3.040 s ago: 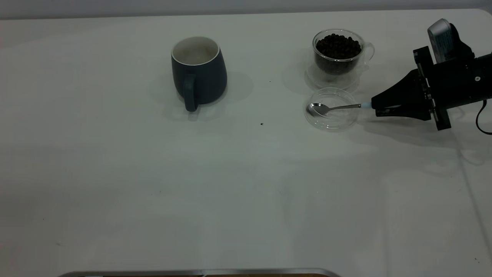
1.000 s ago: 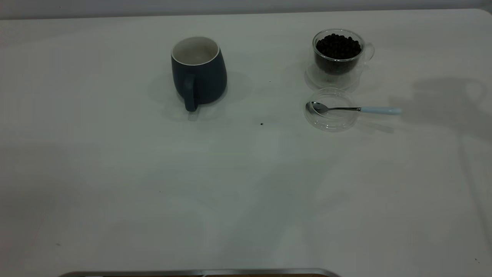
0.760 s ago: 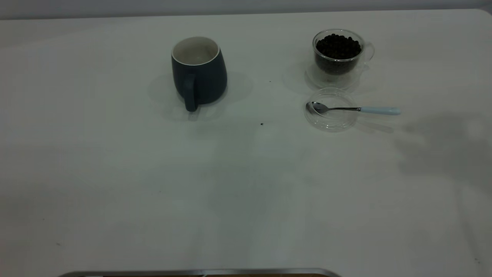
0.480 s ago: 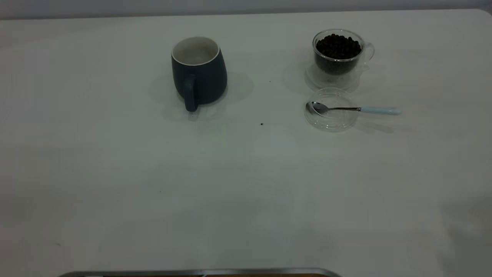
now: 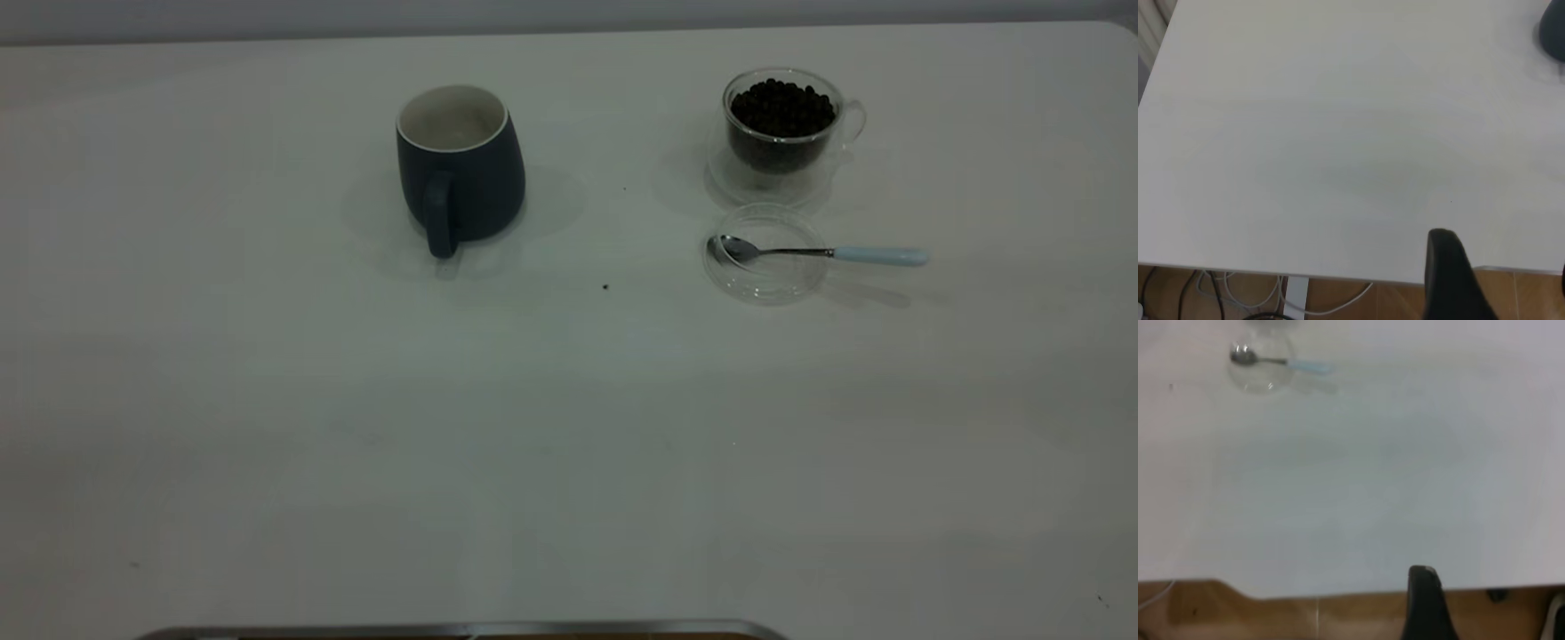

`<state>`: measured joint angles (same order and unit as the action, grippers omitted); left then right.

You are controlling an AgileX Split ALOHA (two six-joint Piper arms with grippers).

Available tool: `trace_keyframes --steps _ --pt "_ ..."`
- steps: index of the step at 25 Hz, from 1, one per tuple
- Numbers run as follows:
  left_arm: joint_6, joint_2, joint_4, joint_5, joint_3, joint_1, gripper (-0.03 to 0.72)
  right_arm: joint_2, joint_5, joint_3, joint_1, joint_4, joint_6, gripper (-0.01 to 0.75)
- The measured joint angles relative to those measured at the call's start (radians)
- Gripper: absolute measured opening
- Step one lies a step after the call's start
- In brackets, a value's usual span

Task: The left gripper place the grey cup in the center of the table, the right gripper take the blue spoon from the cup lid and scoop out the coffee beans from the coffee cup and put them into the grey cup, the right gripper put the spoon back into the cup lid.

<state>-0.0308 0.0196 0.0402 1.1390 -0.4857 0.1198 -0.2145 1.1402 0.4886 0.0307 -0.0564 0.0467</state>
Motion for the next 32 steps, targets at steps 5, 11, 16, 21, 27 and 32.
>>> trace_keyframes --steps 5,11,16,21,27,32 --pt "0.0 0.0 0.0 0.0 0.0 0.0 0.466 0.017 -0.019 -0.01 0.0 0.037 0.001 0.551" --pt "0.0 0.0 0.0 0.0 0.0 0.0 0.466 0.018 -0.019 -0.01 0.0 0.038 0.001 0.551" --pt "0.0 0.0 0.0 0.0 0.0 0.0 0.466 0.065 -0.02 -0.01 0.0 0.038 0.001 0.55" --pt "0.0 0.0 0.0 0.0 0.0 0.0 0.466 0.22 -0.017 -0.01 0.0 0.038 0.001 0.549" --pt "0.0 0.0 0.0 0.0 0.0 0.0 0.466 0.221 -0.017 -0.01 0.0 0.037 -0.001 0.549" --pt "0.0 0.0 0.0 0.0 0.0 0.0 0.466 0.221 -0.017 -0.01 0.0 0.036 -0.002 0.549"
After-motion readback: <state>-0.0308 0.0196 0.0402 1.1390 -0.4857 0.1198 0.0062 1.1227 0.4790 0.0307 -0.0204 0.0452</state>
